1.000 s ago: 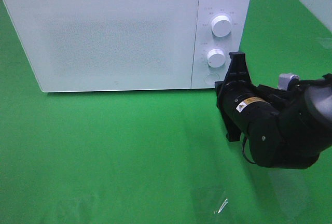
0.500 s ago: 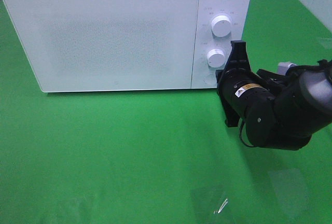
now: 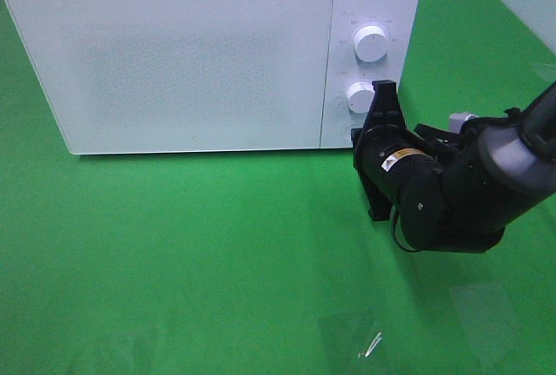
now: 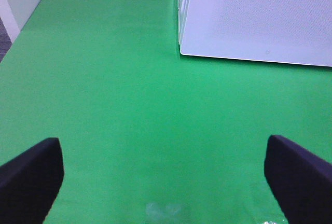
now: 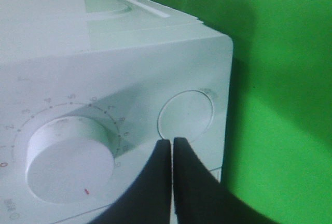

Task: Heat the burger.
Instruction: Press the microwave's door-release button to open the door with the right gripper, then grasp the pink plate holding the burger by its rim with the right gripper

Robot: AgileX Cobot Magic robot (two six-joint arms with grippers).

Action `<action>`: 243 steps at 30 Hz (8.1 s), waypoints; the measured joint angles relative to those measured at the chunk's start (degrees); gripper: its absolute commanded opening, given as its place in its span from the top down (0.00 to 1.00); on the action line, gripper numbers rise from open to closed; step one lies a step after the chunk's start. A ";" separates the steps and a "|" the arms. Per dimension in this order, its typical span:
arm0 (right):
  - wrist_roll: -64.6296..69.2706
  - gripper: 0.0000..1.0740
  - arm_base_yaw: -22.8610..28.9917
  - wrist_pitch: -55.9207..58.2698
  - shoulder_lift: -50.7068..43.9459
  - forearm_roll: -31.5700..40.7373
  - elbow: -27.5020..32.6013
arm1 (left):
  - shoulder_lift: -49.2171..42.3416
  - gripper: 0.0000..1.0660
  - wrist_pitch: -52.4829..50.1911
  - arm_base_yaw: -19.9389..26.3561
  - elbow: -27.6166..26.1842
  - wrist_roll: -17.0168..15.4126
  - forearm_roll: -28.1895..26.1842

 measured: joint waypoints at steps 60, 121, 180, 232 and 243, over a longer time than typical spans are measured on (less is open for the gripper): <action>-2.35 1.00 -1.38 -3.32 6.53 2.86 -6.25 | 0.00 0.06 0.00 0.00 0.00 0.00 0.00; -1.78 1.00 -0.69 2.69 4.24 6.93 -7.68 | 0.00 0.06 0.00 0.00 0.00 0.00 0.00; -100.90 0.95 -1.32 90.99 -30.37 -35.07 -12.26 | 0.00 0.06 0.00 0.00 0.00 0.00 0.00; -148.57 0.16 1.26 80.73 -26.59 -45.89 -21.08 | 0.00 0.06 0.00 0.00 0.00 0.00 0.00; -148.22 0.16 1.89 80.44 -18.05 -46.29 -28.48 | 0.00 0.06 0.00 0.00 0.00 0.00 0.00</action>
